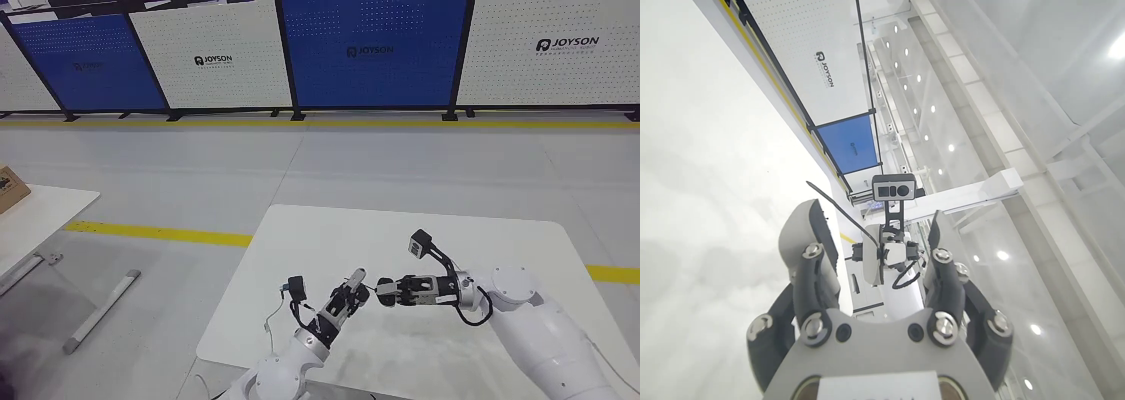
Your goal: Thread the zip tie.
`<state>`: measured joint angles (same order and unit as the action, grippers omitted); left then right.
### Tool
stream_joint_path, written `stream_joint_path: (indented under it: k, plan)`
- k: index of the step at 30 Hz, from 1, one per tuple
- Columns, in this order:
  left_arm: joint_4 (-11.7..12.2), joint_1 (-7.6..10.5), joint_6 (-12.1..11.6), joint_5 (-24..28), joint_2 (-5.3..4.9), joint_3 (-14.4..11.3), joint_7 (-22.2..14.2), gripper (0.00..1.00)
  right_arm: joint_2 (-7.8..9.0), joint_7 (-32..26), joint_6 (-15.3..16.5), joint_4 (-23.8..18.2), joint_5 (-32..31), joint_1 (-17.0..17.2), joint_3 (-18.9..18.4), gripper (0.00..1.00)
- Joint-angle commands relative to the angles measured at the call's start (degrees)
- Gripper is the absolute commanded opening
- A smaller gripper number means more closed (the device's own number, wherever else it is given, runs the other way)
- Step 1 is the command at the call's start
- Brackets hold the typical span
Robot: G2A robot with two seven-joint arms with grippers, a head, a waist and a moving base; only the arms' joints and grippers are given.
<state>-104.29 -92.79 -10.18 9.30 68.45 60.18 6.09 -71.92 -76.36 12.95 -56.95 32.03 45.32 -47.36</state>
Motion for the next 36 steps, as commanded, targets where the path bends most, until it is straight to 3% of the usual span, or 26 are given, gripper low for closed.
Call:
stream_joint_path:
  k: [1, 15, 18, 20, 29, 30, 34, 36]
  plan:
    - [0.05, 0.02, 0.13, -0.01, 0.05, 0.02, -0.15, 0.00, 0.00, 0.00, 0.00, 0.00, 0.00, 0.00, 0.00, 0.00]
    - [-0.13, -0.48, -0.34, -0.54, 0.13, 1.15, -1.74, 0.00, 0.00, 0.00, 0.00, 0.00, 0.00, 0.00, 0.00, 0.00]
    - [-0.09, -0.57, -0.50, -0.93, 0.15, 1.24, -2.17, 0.09, 0.00, 0.00, 0.00, 0.00, 0.00, 0.00, 0.00, 0.00]
    - [-0.05, -0.67, -0.63, -1.20, 0.13, 1.39, -2.64, 0.00, 0.00, 0.00, 0.00, 0.00, 0.00, 0.00, 0.00, 0.00]
    - [-0.14, -0.93, -0.69, -0.94, 0.20, 1.81, -3.41, 0.00, 0.00, 0.00, 0.00, 0.00, 0.00, 0.00, 0.00, 0.00]
    - [-0.19, -0.96, -0.64, -0.87, 0.21, 1.91, -3.53, 0.01, 0.00, 0.00, 0.00, 0.00, 0.00, 0.00, 0.00, 0.00]
    - [-0.39, -1.07, -0.45, -0.47, 0.23, 2.16, -3.96, 0.21, 0.00, 0.00, 0.00, 0.00, 0.00, 0.00, 0.00, 0.00]
    - [-0.51, -1.18, -0.47, -0.40, 0.24, 2.27, -4.12, 0.20, 0.00, 0.00, 0.00, 0.00, 0.00, 0.00, 0.00, 0.00]
